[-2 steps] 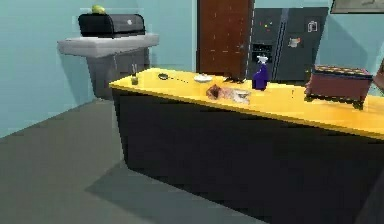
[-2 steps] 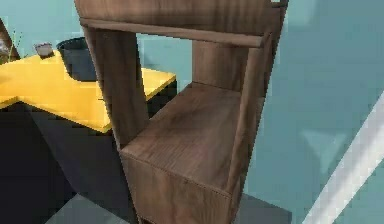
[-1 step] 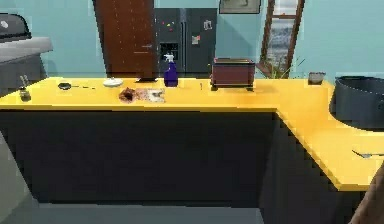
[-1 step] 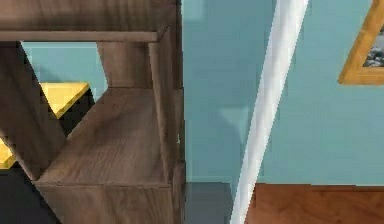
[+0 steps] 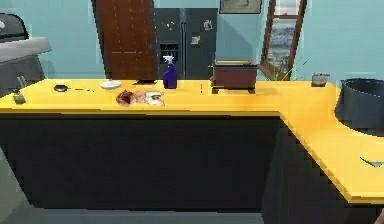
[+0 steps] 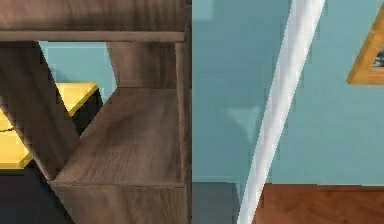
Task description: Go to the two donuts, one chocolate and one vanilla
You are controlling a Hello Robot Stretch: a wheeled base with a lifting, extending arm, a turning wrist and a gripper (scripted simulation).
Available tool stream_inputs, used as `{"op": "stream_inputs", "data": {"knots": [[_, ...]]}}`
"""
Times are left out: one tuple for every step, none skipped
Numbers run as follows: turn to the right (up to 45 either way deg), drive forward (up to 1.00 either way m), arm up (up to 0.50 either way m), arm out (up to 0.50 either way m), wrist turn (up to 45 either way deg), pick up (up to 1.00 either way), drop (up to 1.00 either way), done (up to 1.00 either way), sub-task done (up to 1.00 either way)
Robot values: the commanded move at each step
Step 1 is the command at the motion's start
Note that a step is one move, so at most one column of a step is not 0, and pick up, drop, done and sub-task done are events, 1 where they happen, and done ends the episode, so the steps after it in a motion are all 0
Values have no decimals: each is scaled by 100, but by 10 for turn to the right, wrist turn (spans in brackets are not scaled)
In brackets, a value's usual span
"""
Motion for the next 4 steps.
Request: {"op": "stream_inputs", "data": {"knots": [[60,0,0,0,0,0,0,0,0],[0,30,0,0,0,0,0,0,0],[-300,0,0,0,0,0,0,0,0],[0,0,0,0,0,0,0,100,0]]}}
